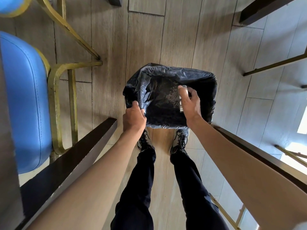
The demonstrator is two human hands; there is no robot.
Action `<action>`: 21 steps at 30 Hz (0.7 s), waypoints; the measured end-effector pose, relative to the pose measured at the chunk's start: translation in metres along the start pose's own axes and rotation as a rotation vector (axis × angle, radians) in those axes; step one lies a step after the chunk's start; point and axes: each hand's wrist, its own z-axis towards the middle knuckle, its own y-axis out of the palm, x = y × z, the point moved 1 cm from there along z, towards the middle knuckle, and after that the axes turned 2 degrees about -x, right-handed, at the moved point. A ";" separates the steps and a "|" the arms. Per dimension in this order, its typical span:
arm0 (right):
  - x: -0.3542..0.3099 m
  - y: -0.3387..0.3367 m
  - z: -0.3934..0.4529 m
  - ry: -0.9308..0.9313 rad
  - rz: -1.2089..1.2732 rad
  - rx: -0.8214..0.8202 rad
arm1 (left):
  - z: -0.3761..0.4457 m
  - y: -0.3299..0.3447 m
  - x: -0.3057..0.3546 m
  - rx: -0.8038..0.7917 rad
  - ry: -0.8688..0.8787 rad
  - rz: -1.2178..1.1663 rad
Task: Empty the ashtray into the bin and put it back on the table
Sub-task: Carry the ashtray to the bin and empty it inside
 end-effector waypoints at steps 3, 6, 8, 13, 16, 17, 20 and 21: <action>0.002 0.004 -0.002 -0.023 -0.058 -0.025 | 0.000 0.000 0.000 0.005 0.010 -0.006; 0.006 0.002 -0.002 -0.008 -0.007 0.031 | 0.000 0.000 0.000 0.017 0.002 -0.015; 0.008 -0.001 0.000 0.013 0.015 0.059 | -0.001 -0.001 0.000 0.017 -0.003 -0.021; 0.007 -0.008 0.003 0.015 -0.002 0.049 | -0.002 -0.001 0.002 0.004 -0.014 0.004; 0.002 -0.011 0.005 0.000 -0.019 0.039 | -0.001 -0.002 0.003 0.001 -0.021 0.005; -0.001 -0.012 0.006 -0.005 -0.014 0.043 | -0.002 -0.002 0.003 0.001 -0.022 0.004; -0.011 -0.011 0.003 -0.082 -0.120 0.052 | -0.002 -0.003 0.004 0.002 -0.015 0.000; -0.013 -0.009 -0.001 -0.116 -0.171 0.049 | -0.002 -0.002 0.004 0.002 -0.013 0.000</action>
